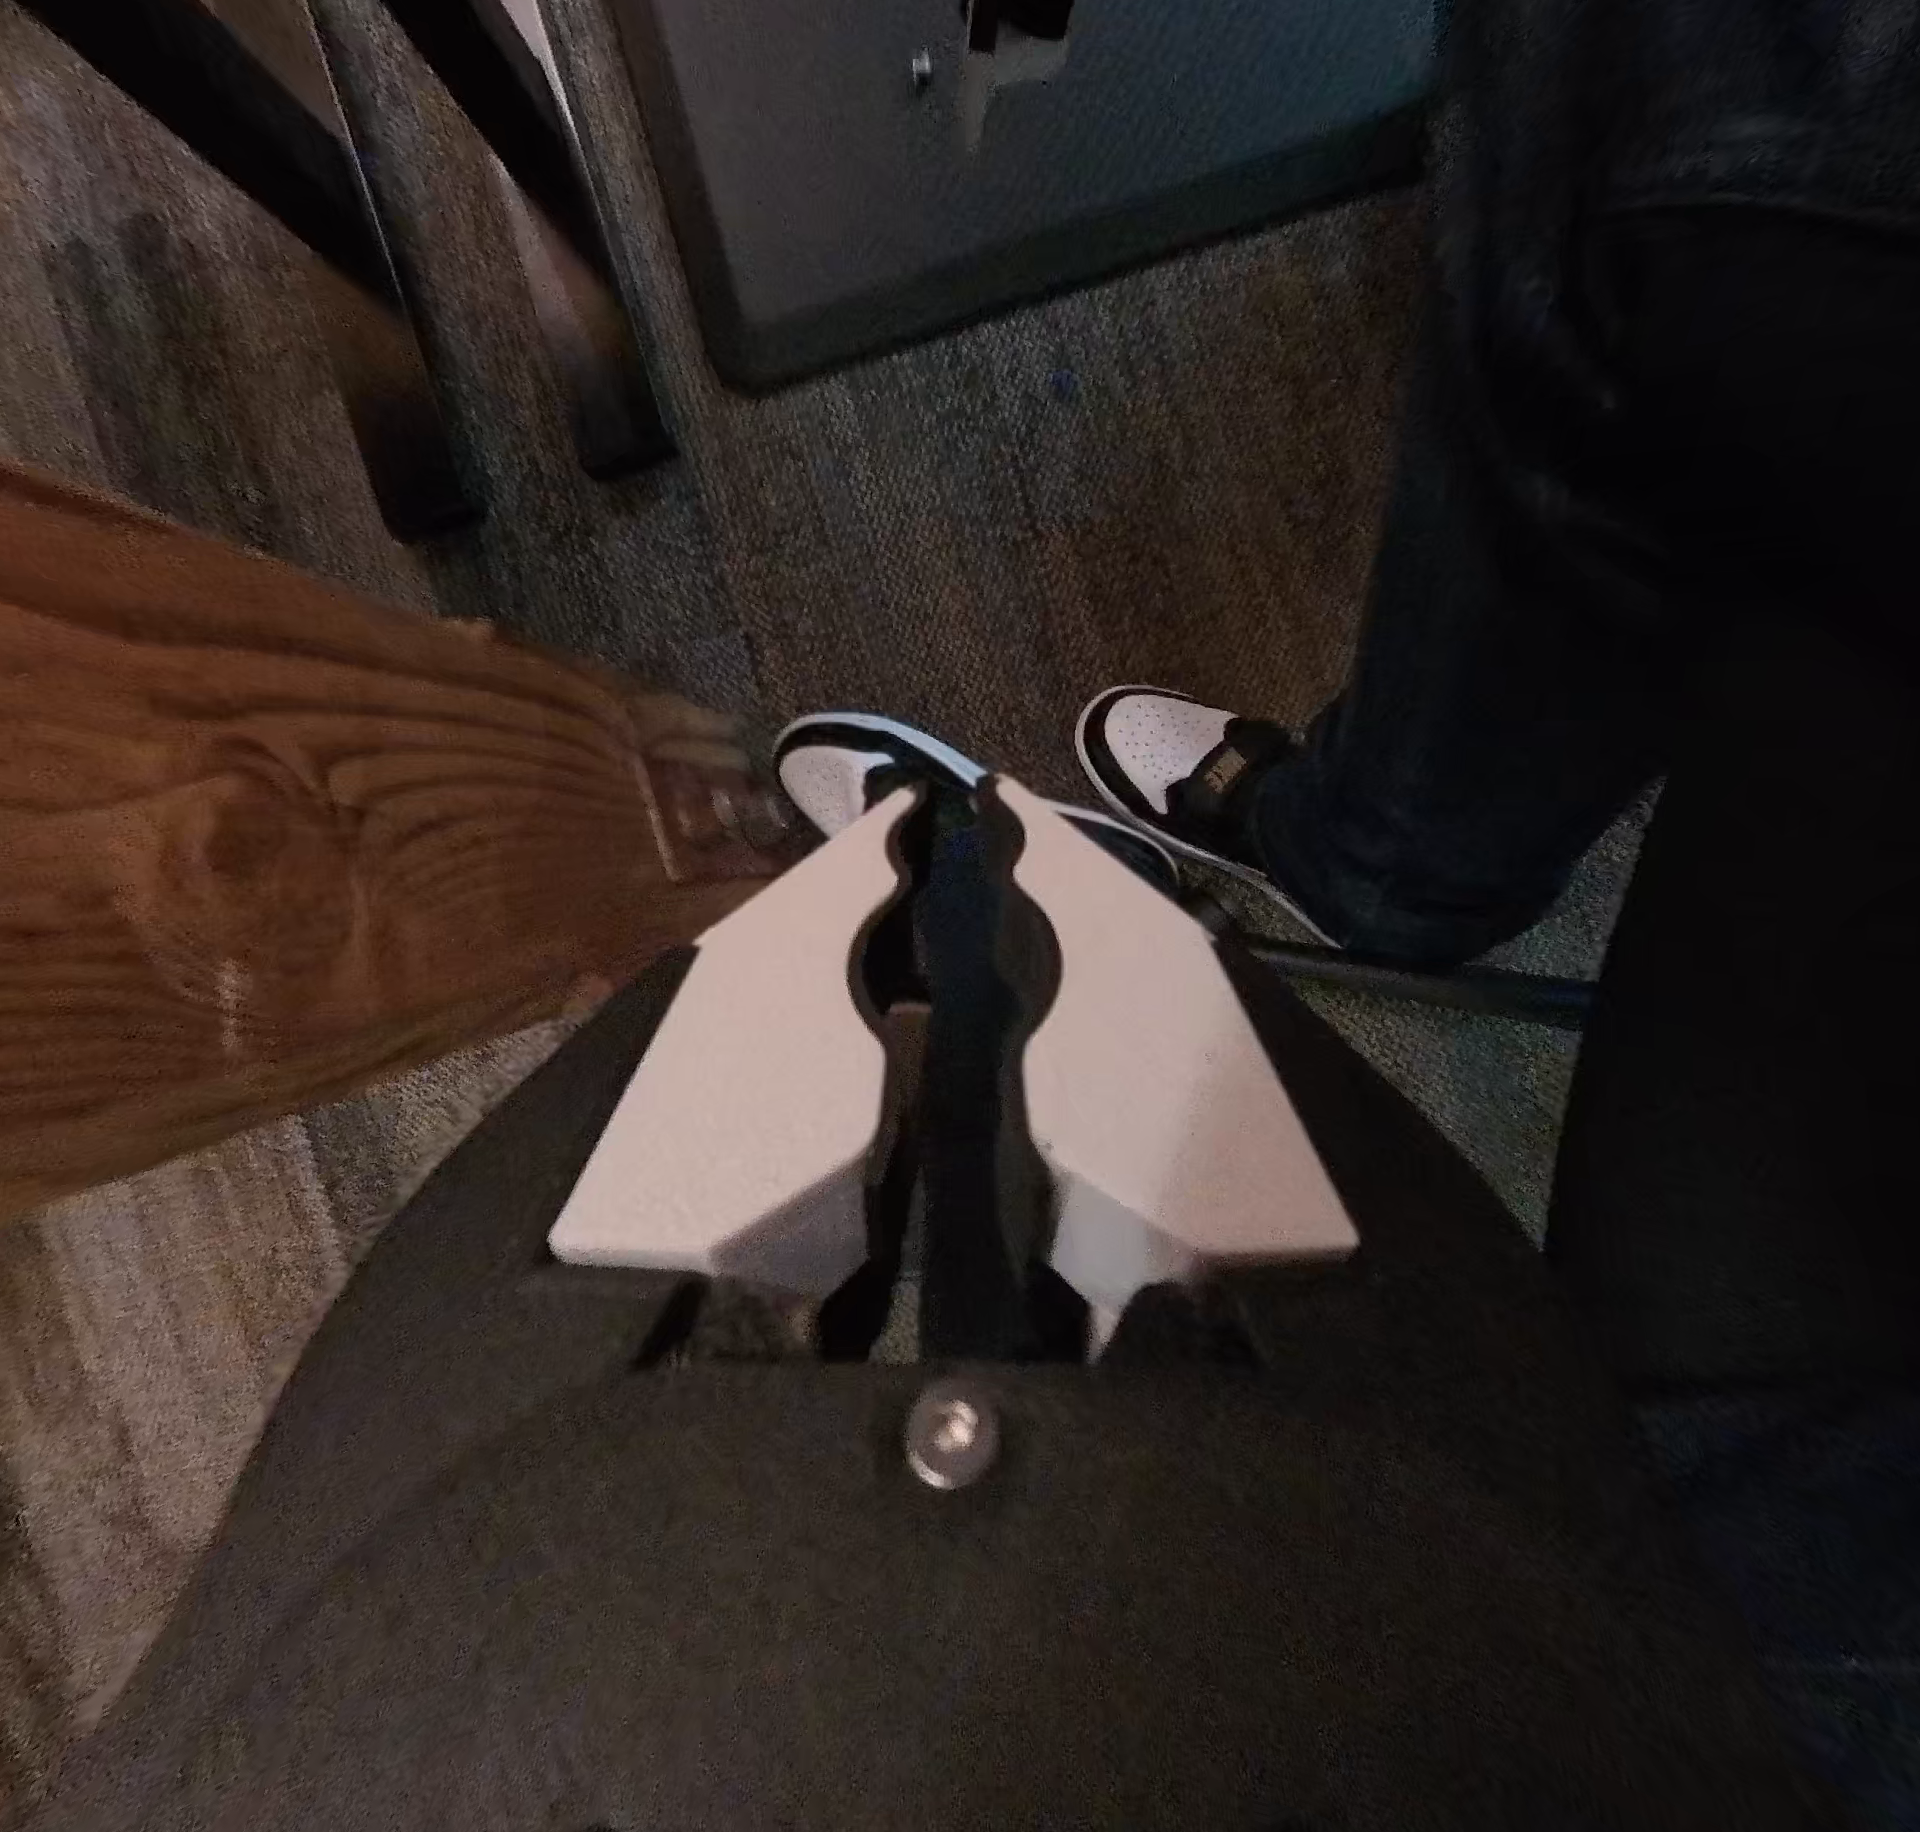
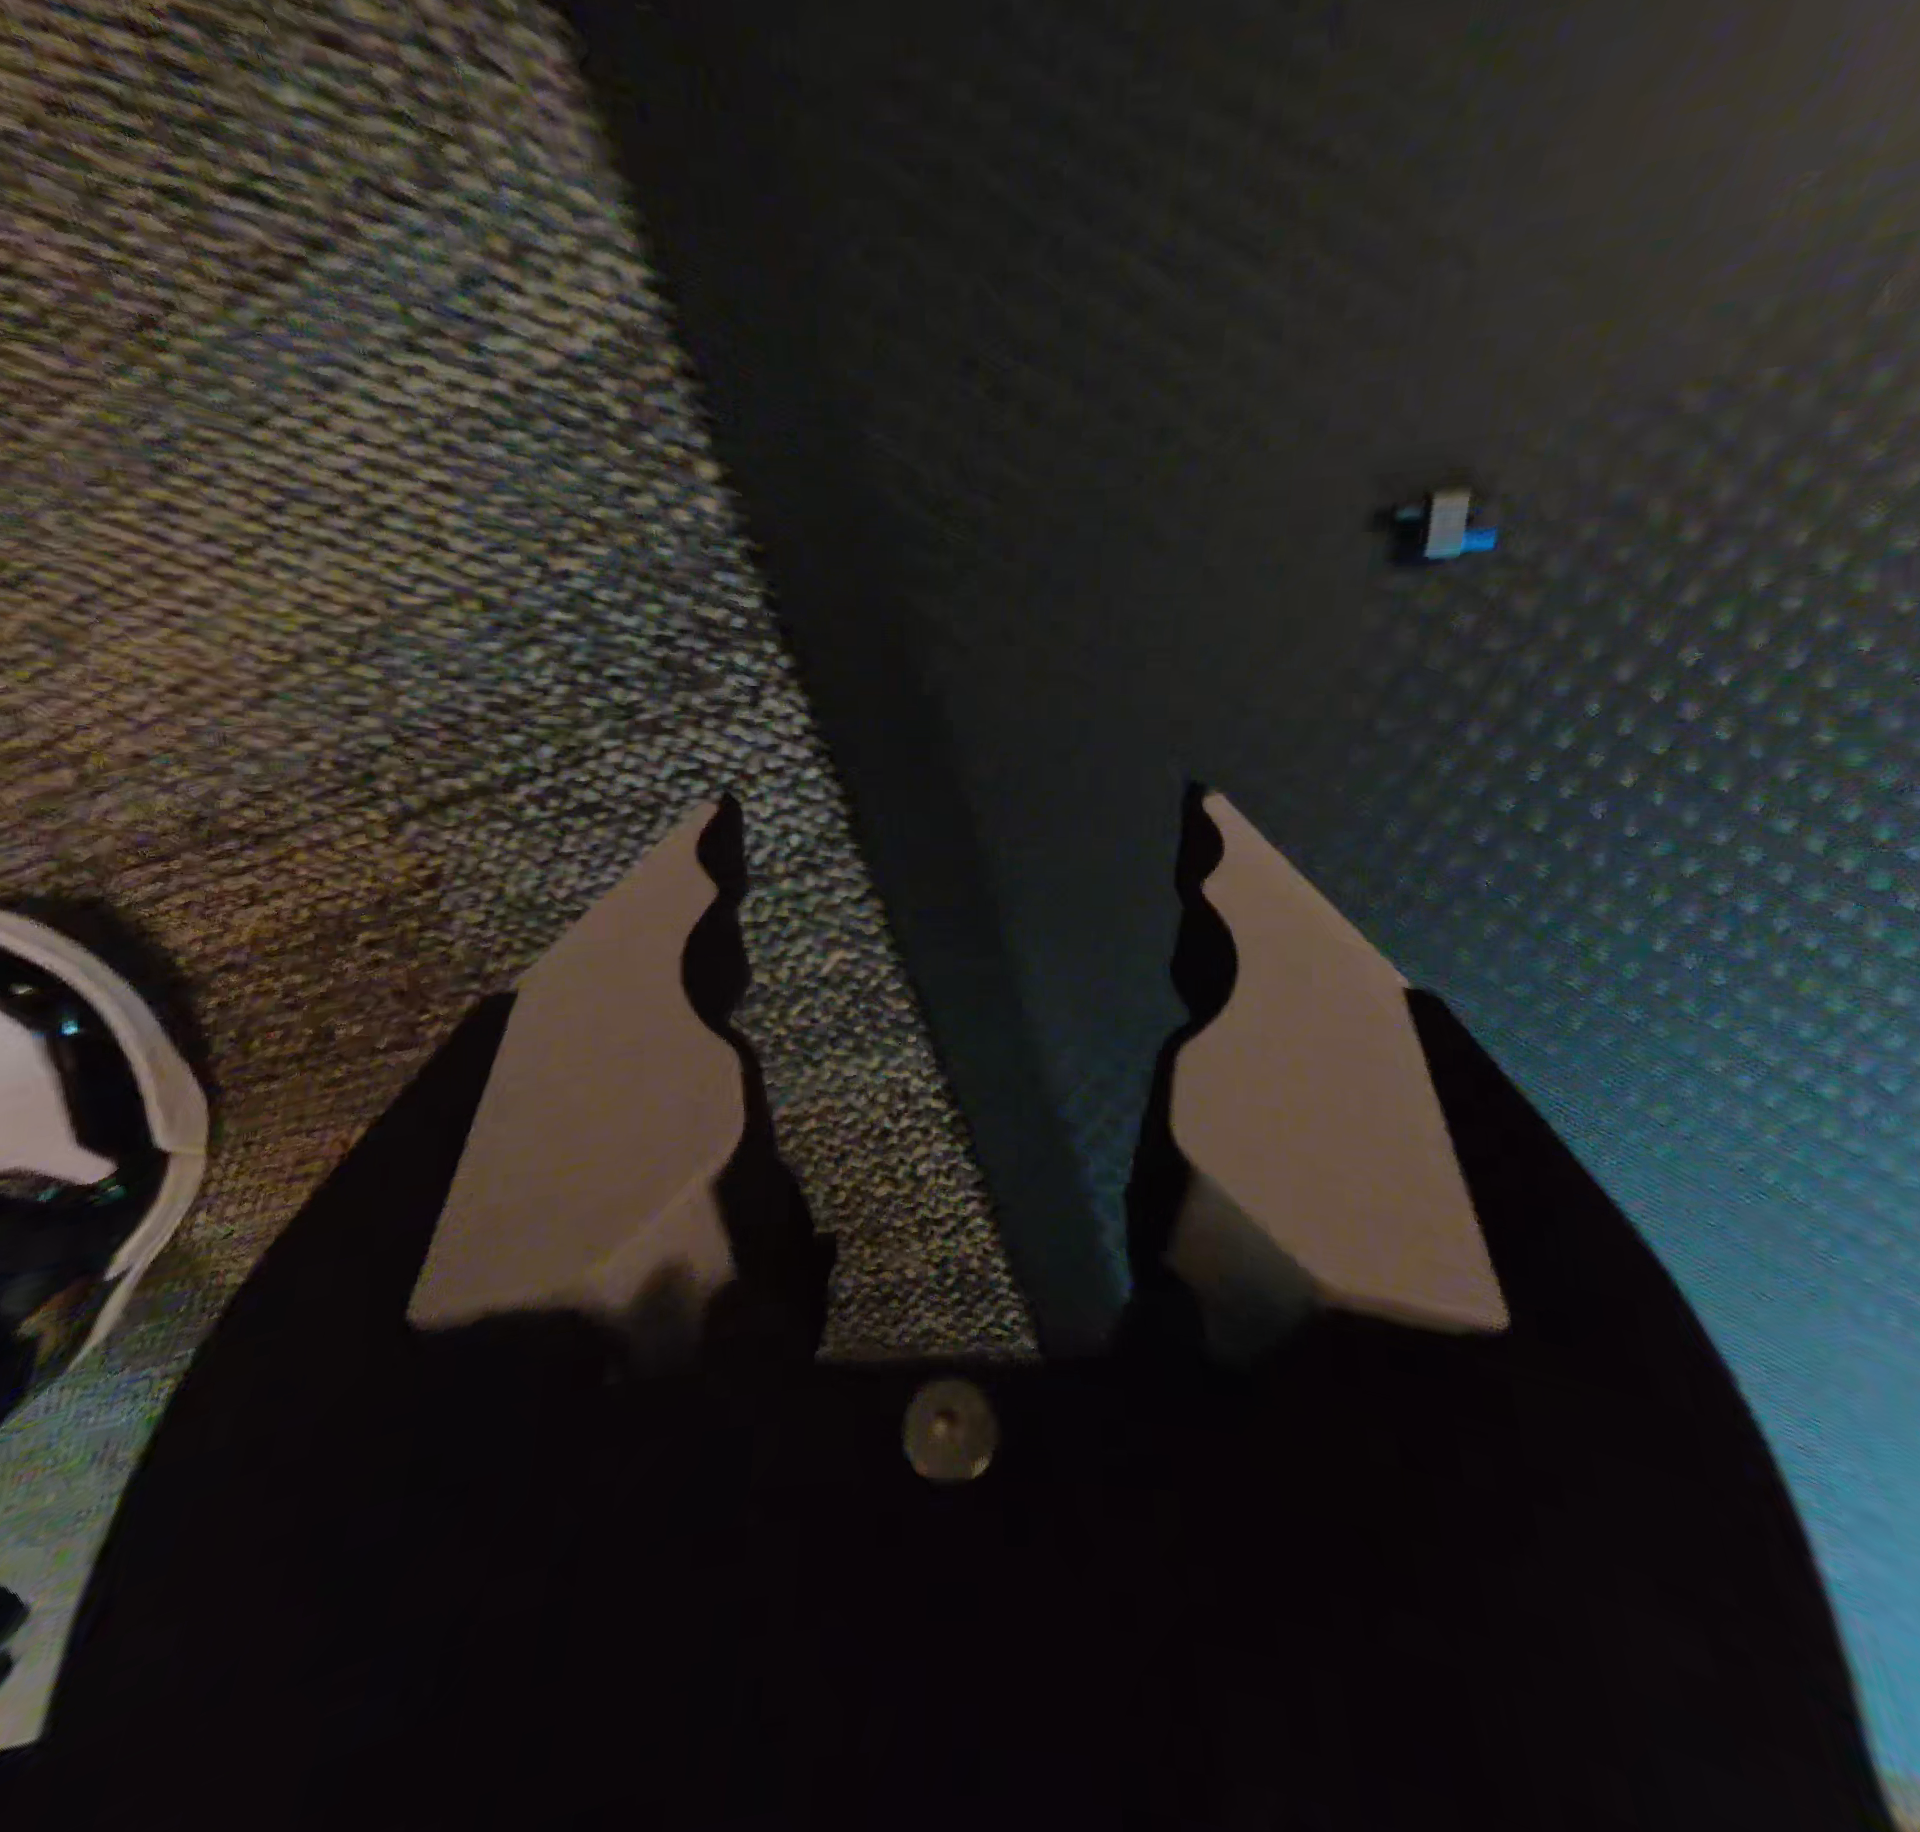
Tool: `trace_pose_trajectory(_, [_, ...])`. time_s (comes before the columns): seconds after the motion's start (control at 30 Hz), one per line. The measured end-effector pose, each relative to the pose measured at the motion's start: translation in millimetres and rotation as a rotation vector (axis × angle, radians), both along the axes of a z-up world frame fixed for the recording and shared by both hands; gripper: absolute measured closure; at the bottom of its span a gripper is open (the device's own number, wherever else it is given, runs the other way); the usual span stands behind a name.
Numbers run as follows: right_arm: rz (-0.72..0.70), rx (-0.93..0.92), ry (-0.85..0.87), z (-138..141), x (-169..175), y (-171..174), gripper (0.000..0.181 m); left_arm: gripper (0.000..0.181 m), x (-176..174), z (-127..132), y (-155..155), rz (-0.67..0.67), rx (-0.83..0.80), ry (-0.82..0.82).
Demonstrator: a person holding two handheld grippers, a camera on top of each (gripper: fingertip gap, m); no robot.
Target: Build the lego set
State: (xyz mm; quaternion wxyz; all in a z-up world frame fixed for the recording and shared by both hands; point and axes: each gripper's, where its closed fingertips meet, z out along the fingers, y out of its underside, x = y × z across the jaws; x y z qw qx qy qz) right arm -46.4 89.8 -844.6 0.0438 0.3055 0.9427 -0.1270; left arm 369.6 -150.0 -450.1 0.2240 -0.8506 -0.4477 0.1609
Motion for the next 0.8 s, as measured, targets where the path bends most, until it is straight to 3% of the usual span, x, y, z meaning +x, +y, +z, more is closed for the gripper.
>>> trace_pose_trajectory(0.07, [0.008, -0.002, -0.055, -21.4, 5.5, 3.0, 0.113, 0.177, 14.4, -15.0, -8.2, 0.027, 0.037, -0.041])
trace_pose_trajectory(0.2, [0.09, 0.057, -0.094, -62.9, 30.9, 6.3, 0.107, 0.177, 39.4, -41.9, -22.6, 0.048, 0.056, -0.113])
trace_pose_trajectory(0.3, [0.031, 0.072, -0.072, -78.7, 23.8, 7.9, 0.109, 0.175, 45.2, -58.9, -27.5, 0.038, 0.065, -0.16])
trace_pose_trajectory(0.57, [-0.211, 0.058, 0.098, -85.5, -65.9, 20.6, 0.106, 0.172, 26.6, -84.8, -27.0, 0.003, 0.129, -0.215])
trace_pose_trajectory(0.8, [-0.241, 0.098, 0.171, -102.2, -107.5, 26.0, 0.124, 0.174, 3.3, -95.0, -33.2, 0.021, 0.153, -0.218])
